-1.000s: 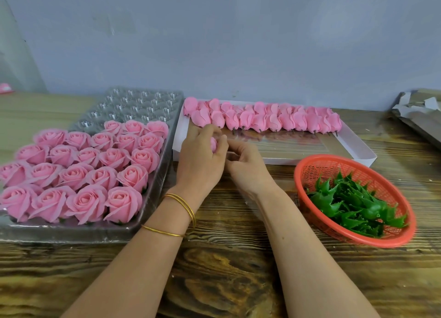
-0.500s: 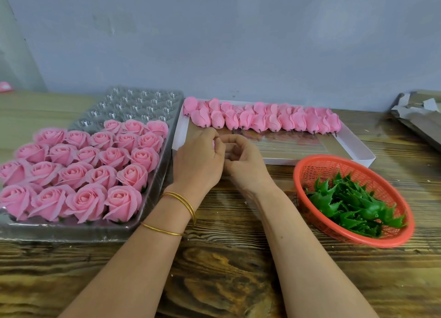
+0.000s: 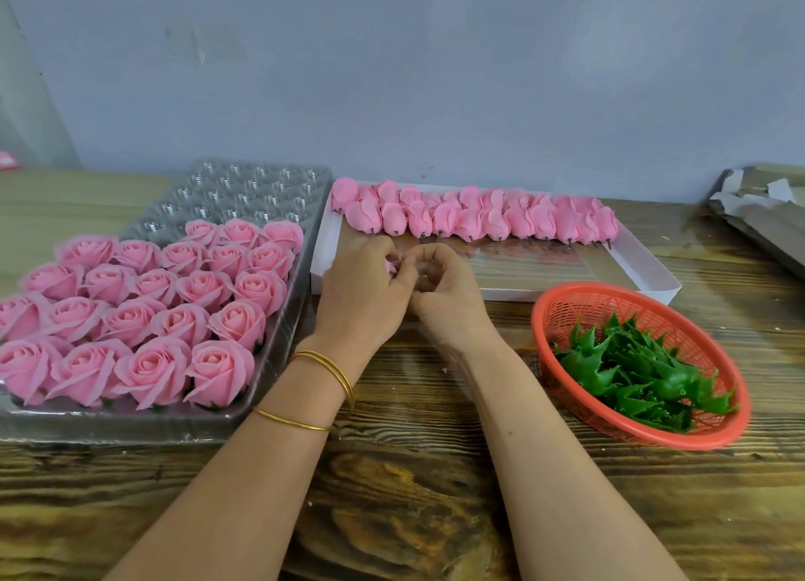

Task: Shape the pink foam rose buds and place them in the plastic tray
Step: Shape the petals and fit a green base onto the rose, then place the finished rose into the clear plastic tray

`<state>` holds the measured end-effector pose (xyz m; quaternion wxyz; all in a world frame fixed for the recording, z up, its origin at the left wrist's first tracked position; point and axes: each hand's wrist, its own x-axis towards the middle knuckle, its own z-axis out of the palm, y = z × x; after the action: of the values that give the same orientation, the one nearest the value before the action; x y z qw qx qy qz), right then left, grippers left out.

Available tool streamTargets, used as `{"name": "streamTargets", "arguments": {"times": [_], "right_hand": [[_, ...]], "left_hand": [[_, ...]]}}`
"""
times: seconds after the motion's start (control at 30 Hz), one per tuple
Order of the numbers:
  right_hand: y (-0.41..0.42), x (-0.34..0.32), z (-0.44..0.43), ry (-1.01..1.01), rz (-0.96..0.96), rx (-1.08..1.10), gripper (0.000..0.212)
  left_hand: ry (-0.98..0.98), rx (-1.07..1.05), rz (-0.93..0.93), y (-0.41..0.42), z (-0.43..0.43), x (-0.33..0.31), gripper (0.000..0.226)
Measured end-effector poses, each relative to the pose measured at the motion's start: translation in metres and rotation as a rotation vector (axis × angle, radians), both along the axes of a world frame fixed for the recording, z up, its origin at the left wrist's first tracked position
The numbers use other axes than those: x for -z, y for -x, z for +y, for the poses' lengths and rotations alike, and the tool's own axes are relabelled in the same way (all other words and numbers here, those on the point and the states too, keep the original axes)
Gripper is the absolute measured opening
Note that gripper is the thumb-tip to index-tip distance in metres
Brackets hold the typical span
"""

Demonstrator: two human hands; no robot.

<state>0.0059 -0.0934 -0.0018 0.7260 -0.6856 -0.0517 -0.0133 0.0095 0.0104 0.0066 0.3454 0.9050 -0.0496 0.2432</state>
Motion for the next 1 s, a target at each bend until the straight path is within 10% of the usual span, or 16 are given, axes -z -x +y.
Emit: {"name": "streamTargets", "arguments": {"times": [0.6, 1.0], "right_hand": [[-0.001, -0.006, -0.005, -0.174, 0.056, -0.008, 0.066], [-0.003, -0.006, -0.010, -0.245, 0.112, -0.054, 0.035]], "left_hand": [[0.009, 0.006, -0.114, 0.004, 0.015, -0.037, 0.018], [0.146, -0.047, -0.047, -0.030, 0.127, -0.123, 0.016]]}}
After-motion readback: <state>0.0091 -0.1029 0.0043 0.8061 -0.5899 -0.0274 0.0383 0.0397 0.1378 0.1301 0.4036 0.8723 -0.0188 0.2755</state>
